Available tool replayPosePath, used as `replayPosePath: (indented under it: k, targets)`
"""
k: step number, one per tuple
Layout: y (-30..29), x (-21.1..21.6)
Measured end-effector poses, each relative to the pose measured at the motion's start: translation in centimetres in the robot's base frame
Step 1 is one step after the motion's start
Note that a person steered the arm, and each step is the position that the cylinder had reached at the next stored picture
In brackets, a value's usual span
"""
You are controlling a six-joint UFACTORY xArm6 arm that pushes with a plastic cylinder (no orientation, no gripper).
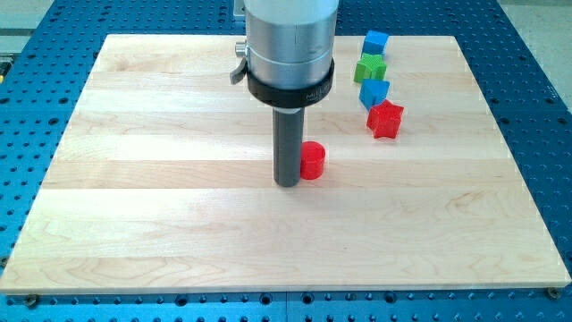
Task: Move the red circle to the bottom of the red star
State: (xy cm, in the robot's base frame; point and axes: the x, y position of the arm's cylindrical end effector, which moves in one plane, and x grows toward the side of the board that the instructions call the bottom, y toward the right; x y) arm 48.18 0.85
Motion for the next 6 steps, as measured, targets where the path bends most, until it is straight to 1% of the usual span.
replayPosePath:
  k: [1, 2, 3, 4, 5, 6]
  targets:
    - [7.7, -0.5]
    - [7.0, 0.4]
    - [4.9, -1.5]
    - [5.6, -4.4]
    - [7.8, -4.6]
    - [10.1, -3.7]
